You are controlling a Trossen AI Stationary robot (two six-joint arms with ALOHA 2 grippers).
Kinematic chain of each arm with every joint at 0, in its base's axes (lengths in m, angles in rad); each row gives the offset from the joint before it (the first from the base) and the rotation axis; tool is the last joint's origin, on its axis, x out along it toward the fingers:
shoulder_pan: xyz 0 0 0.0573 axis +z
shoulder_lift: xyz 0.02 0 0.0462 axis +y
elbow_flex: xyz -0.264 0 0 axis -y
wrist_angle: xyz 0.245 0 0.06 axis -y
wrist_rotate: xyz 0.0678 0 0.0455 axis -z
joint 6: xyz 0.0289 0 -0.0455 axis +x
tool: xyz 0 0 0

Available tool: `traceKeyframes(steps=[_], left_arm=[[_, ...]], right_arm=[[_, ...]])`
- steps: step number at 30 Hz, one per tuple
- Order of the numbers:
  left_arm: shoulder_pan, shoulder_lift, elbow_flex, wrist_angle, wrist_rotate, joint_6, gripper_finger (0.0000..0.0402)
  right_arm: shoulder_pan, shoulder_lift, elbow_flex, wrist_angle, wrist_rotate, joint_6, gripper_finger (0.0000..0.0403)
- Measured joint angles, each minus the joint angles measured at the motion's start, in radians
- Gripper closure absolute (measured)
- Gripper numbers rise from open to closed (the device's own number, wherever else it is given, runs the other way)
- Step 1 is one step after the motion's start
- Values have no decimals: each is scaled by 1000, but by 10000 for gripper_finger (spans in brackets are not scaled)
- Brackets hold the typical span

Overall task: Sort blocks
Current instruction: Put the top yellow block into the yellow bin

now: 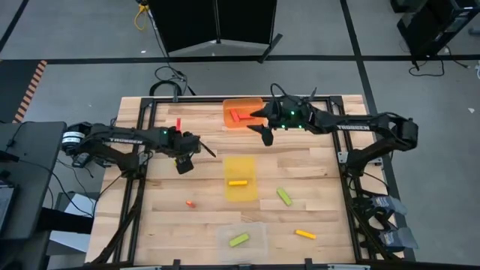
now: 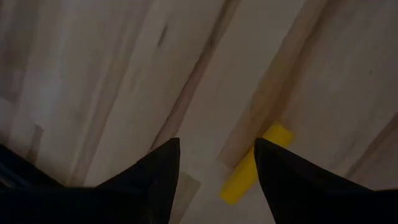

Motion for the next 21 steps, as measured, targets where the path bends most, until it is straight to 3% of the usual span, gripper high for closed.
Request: traceKeyframes(steps=[8, 21], left_arm=[[27, 93, 0, 9, 97, 190, 188], [32, 149, -86, 113, 198, 292, 188]], right_arm=[[127, -29, -2, 8, 76, 43, 137], [307, -28, -2, -5, 298, 91, 138]])
